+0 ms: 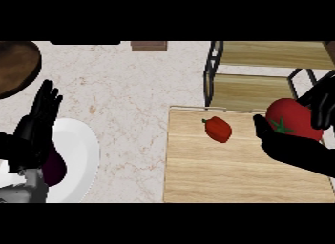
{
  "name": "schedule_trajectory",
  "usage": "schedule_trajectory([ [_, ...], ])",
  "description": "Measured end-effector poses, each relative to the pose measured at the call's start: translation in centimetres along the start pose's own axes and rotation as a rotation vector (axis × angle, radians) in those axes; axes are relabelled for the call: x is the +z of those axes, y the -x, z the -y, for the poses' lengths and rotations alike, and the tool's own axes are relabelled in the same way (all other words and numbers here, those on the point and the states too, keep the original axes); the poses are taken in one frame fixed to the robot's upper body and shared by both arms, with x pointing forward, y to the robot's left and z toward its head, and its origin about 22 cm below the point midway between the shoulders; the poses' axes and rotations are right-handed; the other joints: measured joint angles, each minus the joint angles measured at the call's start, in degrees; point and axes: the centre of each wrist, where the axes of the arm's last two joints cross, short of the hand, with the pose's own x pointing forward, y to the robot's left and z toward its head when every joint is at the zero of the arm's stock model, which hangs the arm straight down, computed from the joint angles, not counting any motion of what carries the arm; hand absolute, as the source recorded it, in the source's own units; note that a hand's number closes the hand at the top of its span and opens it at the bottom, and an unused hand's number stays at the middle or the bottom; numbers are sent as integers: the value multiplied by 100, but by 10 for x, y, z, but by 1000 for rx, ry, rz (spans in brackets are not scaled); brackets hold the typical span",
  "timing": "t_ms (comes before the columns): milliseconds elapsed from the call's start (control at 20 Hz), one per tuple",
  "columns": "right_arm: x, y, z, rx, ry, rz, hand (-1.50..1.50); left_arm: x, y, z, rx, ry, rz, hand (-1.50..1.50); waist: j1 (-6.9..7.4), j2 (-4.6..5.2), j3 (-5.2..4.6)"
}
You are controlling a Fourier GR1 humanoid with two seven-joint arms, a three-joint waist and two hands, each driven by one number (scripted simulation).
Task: Pick the tomato from the tray and place it in the tiered shelf
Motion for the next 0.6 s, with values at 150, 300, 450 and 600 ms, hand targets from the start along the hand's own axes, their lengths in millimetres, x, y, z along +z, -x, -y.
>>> schedule_trajectory([
  [150,-21,8,0,7,11,-36,150,2,4,-3,-3,-2,3,0,13,6,2],
  [300,-43,14,-5,2,24,-67,150,1,8,-5,-4,2,4,0,23,11,3],
  [450,-63,24,-9,-7,36,-93,150,1,4,1,-5,-2,7,0,26,12,4],
  [600,-79,35,-23,-22,58,-96,150,1,0,-4,-7,-3,9,0,36,14,6],
])
